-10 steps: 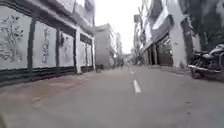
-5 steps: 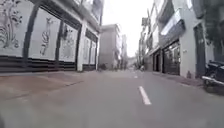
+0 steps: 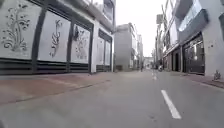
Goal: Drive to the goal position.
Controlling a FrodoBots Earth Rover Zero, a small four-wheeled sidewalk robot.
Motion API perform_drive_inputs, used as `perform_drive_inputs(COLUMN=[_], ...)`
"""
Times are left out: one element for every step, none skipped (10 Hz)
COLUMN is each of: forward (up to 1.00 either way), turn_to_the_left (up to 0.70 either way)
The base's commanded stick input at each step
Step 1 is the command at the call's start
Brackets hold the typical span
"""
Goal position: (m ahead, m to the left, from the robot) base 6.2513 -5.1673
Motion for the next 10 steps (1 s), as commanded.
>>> perform_drive_inputs(forward=[1.0,1.0,1.0,1.0,1.0,1.0,1.0,1.0,1.0,1.0], turn_to_the_left=[0.23,-0.01,0.0,0.0,-0.2,-0.4,-0.4,-0.4,-0.4,-0.28])
